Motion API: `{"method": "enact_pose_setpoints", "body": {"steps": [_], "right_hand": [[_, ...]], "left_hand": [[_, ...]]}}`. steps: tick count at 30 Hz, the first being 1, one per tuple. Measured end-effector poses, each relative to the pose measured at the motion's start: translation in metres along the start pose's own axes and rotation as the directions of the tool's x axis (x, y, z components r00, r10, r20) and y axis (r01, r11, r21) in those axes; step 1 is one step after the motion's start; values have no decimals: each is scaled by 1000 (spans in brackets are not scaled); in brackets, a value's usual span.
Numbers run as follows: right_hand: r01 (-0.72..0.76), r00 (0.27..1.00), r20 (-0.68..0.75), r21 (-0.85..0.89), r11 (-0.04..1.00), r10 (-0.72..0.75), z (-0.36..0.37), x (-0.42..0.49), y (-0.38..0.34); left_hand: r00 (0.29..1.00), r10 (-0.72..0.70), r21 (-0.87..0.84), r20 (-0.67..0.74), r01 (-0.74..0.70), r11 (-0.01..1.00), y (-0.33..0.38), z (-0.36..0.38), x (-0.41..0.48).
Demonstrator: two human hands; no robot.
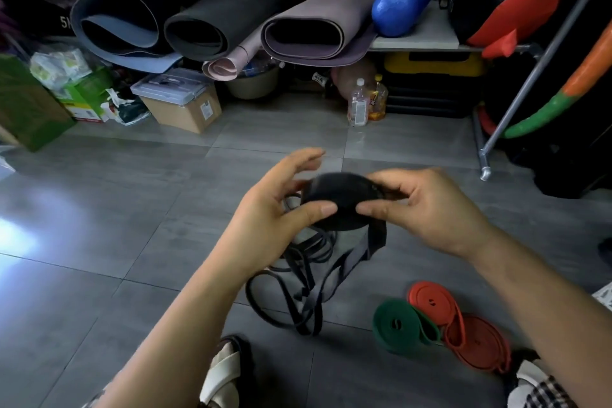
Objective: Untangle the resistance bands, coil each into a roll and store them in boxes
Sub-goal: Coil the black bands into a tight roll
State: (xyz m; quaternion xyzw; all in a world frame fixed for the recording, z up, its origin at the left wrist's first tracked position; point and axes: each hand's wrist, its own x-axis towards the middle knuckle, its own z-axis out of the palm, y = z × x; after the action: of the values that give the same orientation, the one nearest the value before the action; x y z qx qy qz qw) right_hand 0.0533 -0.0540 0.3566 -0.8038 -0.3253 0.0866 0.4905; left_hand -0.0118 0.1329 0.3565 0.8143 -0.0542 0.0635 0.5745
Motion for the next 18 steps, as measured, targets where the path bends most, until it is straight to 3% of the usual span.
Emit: {"method": "enact_pose_setpoints", "body": {"steps": [2,4,5,7,8,10,12,15,17,18], "right_hand": [[45,999,31,-202,978,-40,5,-2,1],[50,999,26,-81,995,-48,8,-1,-1],[20,999,31,72,997,-23,6,0,-2],[-18,998,68,357,934,-6,-2,1,-3],[-23,997,77,446,895,-13,-5,1,-2],[-13,998,58,517,856,-19,-7,2,-2],[-4,1000,22,484,875,-7,-8,3,-3],[6,1000,8,245,970,-8,-10,1,-4],[20,999,37,123,992,-25,-9,-1,-3],[17,999,45,150,989,-24,-7,-2,-3]], "left_hand": [[997,73,215,21,-76,974,-2,0,0],[995,103,227,-9,-98,969,-1,3,0],[995,89,151,-40,-82,985,0,3,-1],[993,23,-172,-120,-43,984,2,3,-1],[989,-21,-320,-145,-27,947,3,3,-1],[989,-56,-451,-134,-10,893,6,5,0],[996,-66,-456,-52,35,889,6,7,0],[999,-18,-221,51,29,975,4,3,2],[999,18,-87,47,-14,996,3,4,2],[999,29,-74,24,-27,997,2,5,2]]}}
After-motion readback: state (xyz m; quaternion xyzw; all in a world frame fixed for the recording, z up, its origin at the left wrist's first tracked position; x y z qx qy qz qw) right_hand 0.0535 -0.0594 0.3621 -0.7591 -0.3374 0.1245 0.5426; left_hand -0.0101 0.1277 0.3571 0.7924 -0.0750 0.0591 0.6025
